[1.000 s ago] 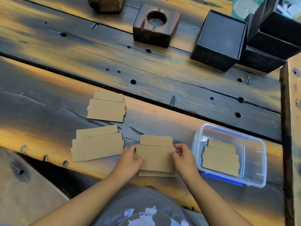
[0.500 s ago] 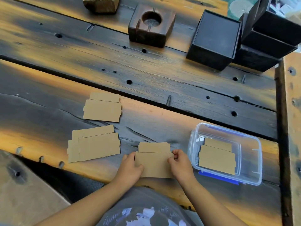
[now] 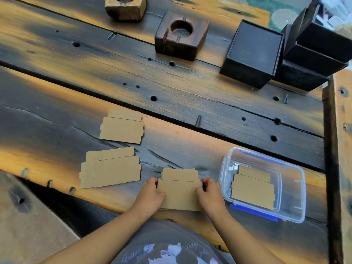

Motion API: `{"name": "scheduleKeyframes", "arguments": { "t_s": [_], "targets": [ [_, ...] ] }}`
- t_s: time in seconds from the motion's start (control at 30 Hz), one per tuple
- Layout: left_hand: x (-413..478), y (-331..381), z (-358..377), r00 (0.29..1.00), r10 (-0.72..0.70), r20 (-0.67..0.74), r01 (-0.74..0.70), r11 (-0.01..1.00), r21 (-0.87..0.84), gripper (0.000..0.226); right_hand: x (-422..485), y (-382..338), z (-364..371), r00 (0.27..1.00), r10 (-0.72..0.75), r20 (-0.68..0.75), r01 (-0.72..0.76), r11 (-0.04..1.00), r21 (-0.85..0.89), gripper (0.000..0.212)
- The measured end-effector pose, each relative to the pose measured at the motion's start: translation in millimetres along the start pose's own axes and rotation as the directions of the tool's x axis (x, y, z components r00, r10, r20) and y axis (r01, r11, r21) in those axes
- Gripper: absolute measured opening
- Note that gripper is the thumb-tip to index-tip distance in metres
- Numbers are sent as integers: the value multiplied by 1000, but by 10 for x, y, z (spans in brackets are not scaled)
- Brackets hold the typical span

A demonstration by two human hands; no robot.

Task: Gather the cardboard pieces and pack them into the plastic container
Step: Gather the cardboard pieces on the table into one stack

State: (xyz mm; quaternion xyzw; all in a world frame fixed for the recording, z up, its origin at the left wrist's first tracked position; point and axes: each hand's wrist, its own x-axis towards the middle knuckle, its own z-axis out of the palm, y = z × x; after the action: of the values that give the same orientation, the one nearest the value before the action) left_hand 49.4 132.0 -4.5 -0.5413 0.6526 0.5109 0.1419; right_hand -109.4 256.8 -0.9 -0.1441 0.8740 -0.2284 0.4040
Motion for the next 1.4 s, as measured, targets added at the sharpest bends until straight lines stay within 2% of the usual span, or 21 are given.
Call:
{"name": "scheduleKeyframes", "arguments": {
  "t_s": [0.37, 0.5, 0.7, 0.87, 1.1, 1.4],
  "targets": [
    [-30, 32, 103, 990, -141, -3, 138, 972, -192, 36, -33, 51, -12, 998, 43, 52, -41, 999, -28, 32],
    [-44, 53, 121, 981, -192, -4, 185, 950, -251, 29, -25, 29, -7, 995, 40, 91, -37, 999, -28, 38],
    [-182, 26, 134, 977, -210, -35, 193, 943, -270, 22, 16, 53, -29, 993, 43, 111, -47, 998, 33, 32],
    [-298, -99, 43, 973, -223, -63, 194, 933, -302, 27, -20, 63, 10, 990, -22, 140, 19, 1000, 20, 24],
    [-403, -204, -180, 965, -220, -146, 150, 913, -379, 23, -79, -209, 188, 984, -109, 144, 106, 994, 33, 15],
    [-152, -540, -965, 985, -161, -66, 127, 926, -357, 28, -166, -842, 633, 986, -118, 121, 124, 991, -41, 13]
  ]
}}
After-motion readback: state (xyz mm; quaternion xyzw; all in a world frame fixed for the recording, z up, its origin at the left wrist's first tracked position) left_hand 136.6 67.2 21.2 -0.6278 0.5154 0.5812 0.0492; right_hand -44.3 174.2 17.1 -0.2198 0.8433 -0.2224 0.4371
